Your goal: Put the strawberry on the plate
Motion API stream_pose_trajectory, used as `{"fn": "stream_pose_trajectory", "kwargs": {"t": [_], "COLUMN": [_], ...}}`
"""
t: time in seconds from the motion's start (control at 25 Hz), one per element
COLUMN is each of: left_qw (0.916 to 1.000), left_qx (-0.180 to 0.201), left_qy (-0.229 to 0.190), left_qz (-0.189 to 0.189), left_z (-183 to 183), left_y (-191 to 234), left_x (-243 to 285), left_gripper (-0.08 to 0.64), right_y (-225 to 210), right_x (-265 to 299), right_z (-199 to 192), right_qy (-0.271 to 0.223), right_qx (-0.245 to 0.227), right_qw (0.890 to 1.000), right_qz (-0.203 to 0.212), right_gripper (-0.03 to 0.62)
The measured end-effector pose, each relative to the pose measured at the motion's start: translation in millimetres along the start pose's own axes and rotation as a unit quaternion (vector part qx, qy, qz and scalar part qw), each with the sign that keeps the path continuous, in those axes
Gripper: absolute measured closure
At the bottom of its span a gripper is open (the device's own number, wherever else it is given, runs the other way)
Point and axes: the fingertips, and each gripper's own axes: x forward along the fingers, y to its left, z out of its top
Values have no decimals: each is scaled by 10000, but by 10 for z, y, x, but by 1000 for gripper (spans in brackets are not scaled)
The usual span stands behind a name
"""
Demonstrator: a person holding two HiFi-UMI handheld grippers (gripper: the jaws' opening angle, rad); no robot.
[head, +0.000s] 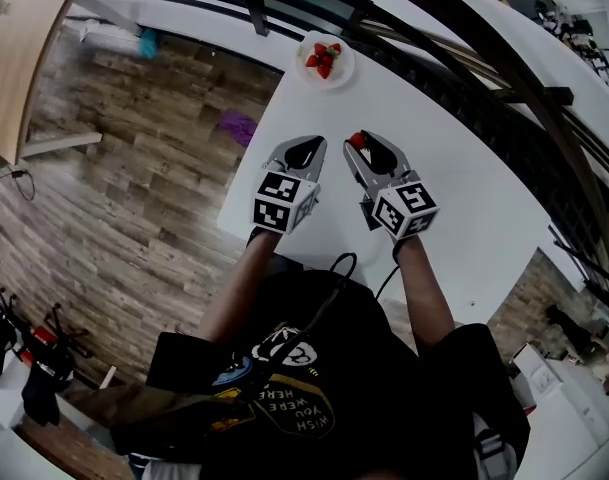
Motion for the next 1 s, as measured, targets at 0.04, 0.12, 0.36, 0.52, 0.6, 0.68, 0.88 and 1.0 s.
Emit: {"fn": "stream_pose_trajectory", "kwargs": {"t": [0.04,0.12,0.36,0.52,0.6,0.68,0.88,1.0], "left_qw": [10000,10000,9998,9997,9996,9995,9992,9990], "left_qx": [1,-12,-37,32,53,78,99,30], "left_qy": [30,95,189,236,279,304,388,450], "left_qz": [-1,0,-54,-48,-49,-21,36,64], "left_z": [-1,-14,21,56,43,35,-2,-70], "left_y": [50,149,339,501,568,638,771,855], "left_x": [42,121,331,521,627,718,933,1038], "left_gripper": [555,555,555,555,555,555,555,555], "right_y": [-35,-100,-296,-469,-572,-679,-930,-1035], "right_x": [50,146,363,560,651,740,977,1137], "right_z": [2,-7,-2,-6,-29,-64,-249,-368], "right_qy": [15,38,22,87,88,63,215,363], "right_qx": [-12,-3,59,8,-1,-7,-62,-157], "right_qw": [10000,10000,9998,9996,9994,9992,9980,9973], "right_qz": [-19,-53,-185,-277,-330,-399,-591,-623], "right_gripper": [440,440,440,440,440,440,441,440]}}
